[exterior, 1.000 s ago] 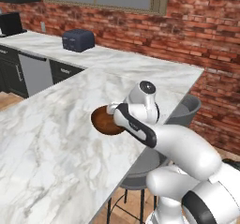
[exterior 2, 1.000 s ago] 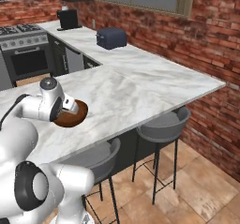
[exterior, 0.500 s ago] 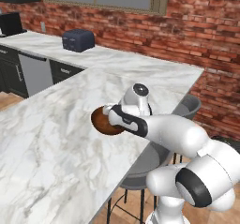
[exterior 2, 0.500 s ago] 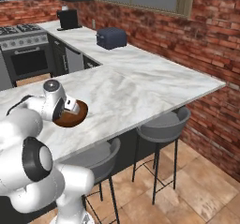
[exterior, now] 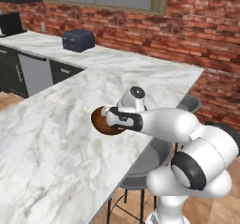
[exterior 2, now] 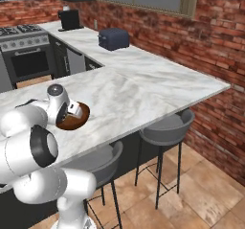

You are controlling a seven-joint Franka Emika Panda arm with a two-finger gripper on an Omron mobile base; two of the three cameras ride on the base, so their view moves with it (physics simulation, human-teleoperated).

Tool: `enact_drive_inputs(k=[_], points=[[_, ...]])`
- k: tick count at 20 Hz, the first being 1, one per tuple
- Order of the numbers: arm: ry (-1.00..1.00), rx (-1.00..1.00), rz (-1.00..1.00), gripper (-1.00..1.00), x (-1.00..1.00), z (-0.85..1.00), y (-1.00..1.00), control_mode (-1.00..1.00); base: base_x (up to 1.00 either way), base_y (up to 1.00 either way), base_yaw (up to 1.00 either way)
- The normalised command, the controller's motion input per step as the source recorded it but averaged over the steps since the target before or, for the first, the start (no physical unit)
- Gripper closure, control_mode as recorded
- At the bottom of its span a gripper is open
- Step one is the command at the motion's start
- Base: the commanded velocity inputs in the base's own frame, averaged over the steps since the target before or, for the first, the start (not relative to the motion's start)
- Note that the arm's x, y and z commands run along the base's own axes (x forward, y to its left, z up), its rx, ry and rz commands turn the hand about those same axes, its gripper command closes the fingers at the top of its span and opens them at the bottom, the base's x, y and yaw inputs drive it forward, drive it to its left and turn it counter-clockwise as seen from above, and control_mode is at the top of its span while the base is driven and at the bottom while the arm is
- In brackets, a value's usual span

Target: Retrieve the pear and banana from the fridge and place them into the bowl on the dining table.

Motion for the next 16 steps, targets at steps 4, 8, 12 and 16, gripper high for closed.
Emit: enact_drive_inputs(k=[4,8,12,16], points=[[0.0,0.0,0.0,-1.0,0.06,-0.07,0.0,-1.0,0.0,0.0,0.0],[0.0,0.0,0.0,-1.0,0.08,0.0,0.06,-1.0,0.0,0.0,0.0],[0.0,0.0,-0.01,-1.0,0.2,0.0,0.12,-1.0,0.0,0.0,0.0],[0.0,0.0,-0.02,-1.0,0.14,0.0,0.13,-1.0,0.0,0.0,0.0]])
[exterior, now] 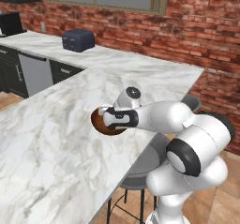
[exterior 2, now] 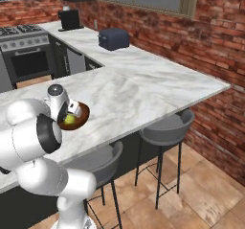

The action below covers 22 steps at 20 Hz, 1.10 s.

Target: Retrieve the pear and banana from the fridge and place them into the bowl on the dining table.

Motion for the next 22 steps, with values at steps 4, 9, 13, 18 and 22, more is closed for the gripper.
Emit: enact_drive_inputs(k=[4,9,13,18,22], points=[[-0.03,0.0,-0.03,-1.0,-0.34,0.2,0.0,-1.0,0.0,0.0,0.0],[-0.12,0.0,-0.01,-1.0,-0.94,0.6,-0.21,-1.0,0.0,0.0,0.0],[-0.12,0.0,0.0,-1.0,-0.81,0.98,-0.3,-1.0,0.0,0.0,0.0],[-0.08,0.0,0.0,-1.0,-0.56,1.0,-0.23,-1.0,0.0,0.0,0.0],[0.01,0.0,0.0,-1.0,-0.7,1.0,-0.11,-1.0,0.0,0.0,0.0]])
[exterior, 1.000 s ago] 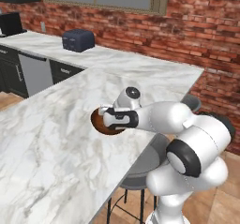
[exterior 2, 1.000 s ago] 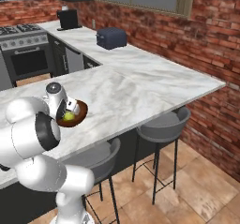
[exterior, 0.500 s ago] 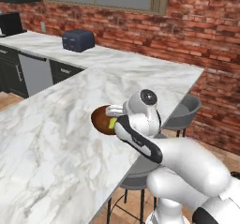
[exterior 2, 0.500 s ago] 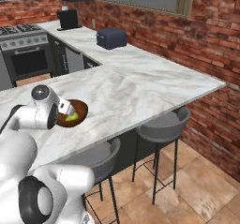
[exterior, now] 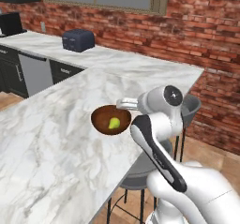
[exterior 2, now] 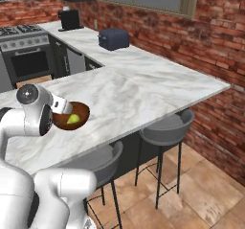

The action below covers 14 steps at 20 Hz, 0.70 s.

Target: Retrieve the pear and banana from the fridge and place them into the bowl on the dining table.

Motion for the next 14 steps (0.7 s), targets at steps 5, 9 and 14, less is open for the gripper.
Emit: enact_drive_inputs(k=[5,9,14], points=[[0.01,0.0,0.0,-1.0,-0.87,1.0,-0.22,-1.0,0.0,0.0,0.0],[0.03,0.0,0.0,-1.0,-0.93,1.0,-0.47,-1.0,0.0,0.0,0.0],[-0.01,0.0,0.0,-1.0,-0.99,0.66,-0.44,-1.0,0.0,0.0,0.0]])
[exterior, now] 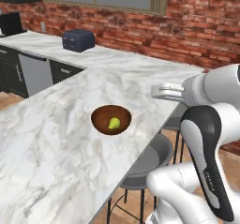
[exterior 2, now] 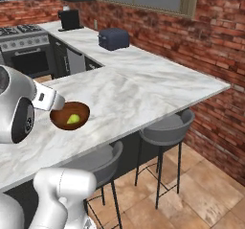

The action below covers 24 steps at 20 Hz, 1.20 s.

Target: Retrieve the pear and banana from the fridge and place them into the bowl on the dining table.

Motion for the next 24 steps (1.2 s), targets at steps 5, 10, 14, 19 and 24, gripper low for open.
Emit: enact_drive_inputs(k=[5,10,14,19,24], points=[[0.0,0.0,-0.01,-1.0,-0.63,0.08,-0.09,-1.0,0.0,0.0,0.0],[0.0,-0.04,0.0,-1.0,-0.4,-0.07,0.0,-1.0,0.0,0.0,0.0],[-0.03,-0.04,0.0,-1.0,-0.57,-0.19,0.0,-1.0,0.0,0.0,0.0],[0.0,0.0,0.0,-1.0,-0.24,-0.02,-0.03,-1.0,0.0,0.0,0.0],[0.0,0.0,0.0,-1.0,0.02,0.0,0.0,1.0,-0.13,0.0,0.0]])
